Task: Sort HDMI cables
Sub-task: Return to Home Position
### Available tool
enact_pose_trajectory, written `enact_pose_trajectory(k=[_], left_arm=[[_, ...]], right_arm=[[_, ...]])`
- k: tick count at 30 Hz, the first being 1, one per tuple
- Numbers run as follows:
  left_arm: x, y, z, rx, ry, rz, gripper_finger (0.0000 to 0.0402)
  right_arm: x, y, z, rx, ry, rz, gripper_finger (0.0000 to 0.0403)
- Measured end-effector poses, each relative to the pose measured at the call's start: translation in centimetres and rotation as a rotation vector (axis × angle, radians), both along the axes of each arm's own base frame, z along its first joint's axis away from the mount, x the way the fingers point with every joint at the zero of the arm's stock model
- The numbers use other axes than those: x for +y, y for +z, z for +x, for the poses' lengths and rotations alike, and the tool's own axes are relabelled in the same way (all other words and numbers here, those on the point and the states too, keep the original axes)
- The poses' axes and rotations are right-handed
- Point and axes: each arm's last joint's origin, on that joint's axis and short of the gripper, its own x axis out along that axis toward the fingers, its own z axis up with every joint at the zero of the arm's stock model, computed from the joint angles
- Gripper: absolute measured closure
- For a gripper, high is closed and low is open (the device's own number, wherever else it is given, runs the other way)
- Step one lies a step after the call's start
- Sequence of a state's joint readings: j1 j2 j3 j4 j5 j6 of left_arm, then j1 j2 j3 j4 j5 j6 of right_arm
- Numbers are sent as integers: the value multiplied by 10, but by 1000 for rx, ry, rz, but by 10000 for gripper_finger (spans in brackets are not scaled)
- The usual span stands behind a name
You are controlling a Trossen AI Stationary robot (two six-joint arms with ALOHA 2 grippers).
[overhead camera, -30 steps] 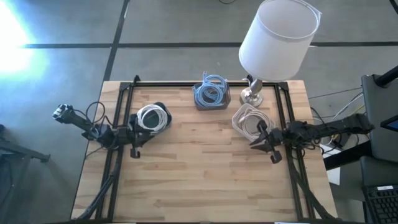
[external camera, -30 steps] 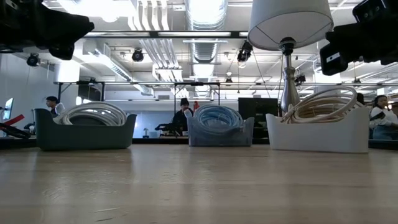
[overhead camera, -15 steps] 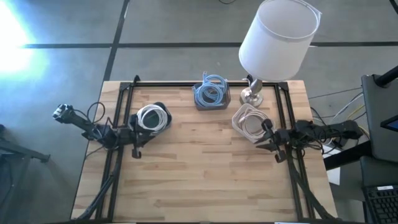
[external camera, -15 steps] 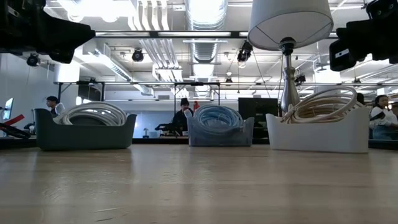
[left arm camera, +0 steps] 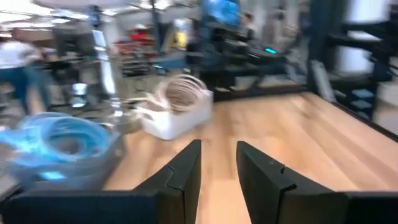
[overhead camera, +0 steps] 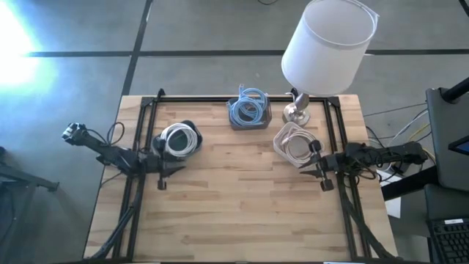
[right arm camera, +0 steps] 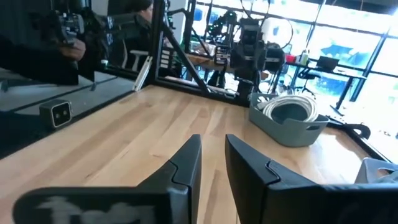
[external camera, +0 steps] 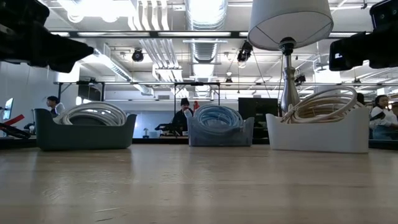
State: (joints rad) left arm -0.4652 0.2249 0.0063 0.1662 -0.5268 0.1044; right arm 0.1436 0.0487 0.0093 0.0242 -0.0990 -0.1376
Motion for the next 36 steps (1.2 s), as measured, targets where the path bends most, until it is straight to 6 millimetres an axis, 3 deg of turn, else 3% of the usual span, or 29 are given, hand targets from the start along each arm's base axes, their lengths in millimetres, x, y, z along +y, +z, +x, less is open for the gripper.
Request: enact_pose_trajectory(k=[8, 20, 27, 32, 36], left_arm=[[-6, -4, -1, 40, -233, 106, 296], [-6, -11, -1, 106, -229, 75, 296], [-2, -10, -1, 98, -84, -3, 296], [-1, -10, -1, 99, -78, 5, 296], [-1, -10, -1, 100, -78, 5, 296]], right_arm=[[0, 0, 0, -6, 1, -15, 323], [0, 0, 0, -8, 1, -19, 339], [0, 0, 0, -14, 2, -46, 330], [0, 0, 0, -46, 4, -171, 322], [0, 0, 0, -34, 4, -124, 318]])
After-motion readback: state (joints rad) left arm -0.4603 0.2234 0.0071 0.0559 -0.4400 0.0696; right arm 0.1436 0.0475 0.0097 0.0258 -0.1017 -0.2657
